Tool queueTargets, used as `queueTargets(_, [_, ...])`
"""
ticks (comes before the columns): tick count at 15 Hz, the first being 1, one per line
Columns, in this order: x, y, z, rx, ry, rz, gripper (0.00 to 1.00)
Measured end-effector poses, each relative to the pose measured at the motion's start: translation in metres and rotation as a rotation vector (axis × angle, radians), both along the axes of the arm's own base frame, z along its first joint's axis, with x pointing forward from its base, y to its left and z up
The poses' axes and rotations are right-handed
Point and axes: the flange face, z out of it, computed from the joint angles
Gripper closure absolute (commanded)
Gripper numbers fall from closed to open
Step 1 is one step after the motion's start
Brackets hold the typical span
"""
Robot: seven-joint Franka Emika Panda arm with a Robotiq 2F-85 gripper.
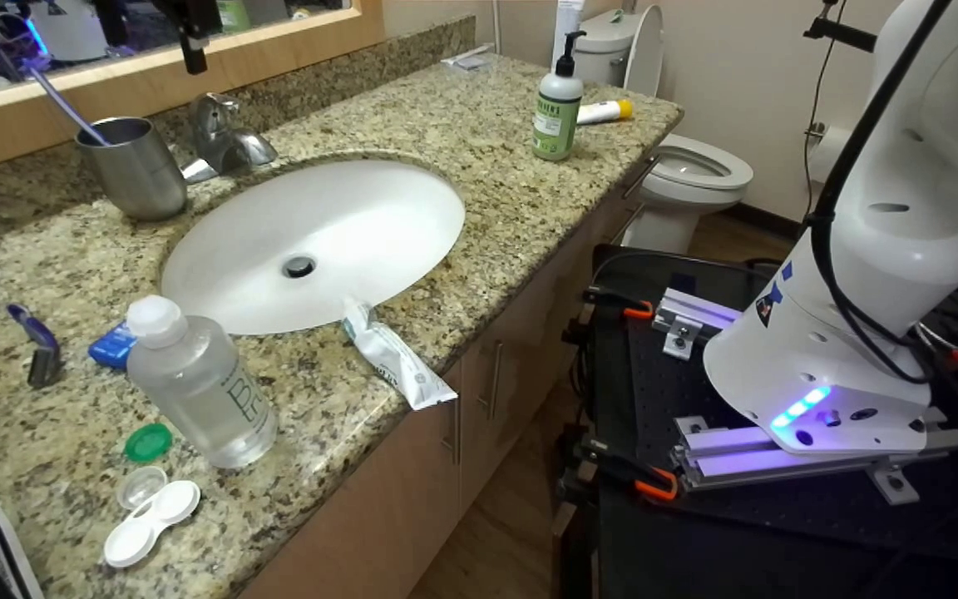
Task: Move the toothbrush cup to the right, take out the toothbrush and put it on the counter
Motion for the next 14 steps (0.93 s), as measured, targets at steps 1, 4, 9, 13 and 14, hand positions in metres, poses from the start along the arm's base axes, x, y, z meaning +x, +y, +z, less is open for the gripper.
queueTargets(1, [0.002, -0.003, -0.006, 0.012, 0.014, 0.004, 0.0])
queueTargets(4, [0.003, -0.004, -0.01, 0.011, 0.018, 0.004, 0.0])
queueTargets(9, [0.005, -0.003, -0.021, 0.011, 0.039, 0.005, 0.0])
queueTargets(13, [0.012, 0.0, -0.051, 0.01, 0.074, 0.031, 0.0])
queueTargets(14, [0.015, 0.002, -0.058, 0.009, 0.078, 0.046, 0.0])
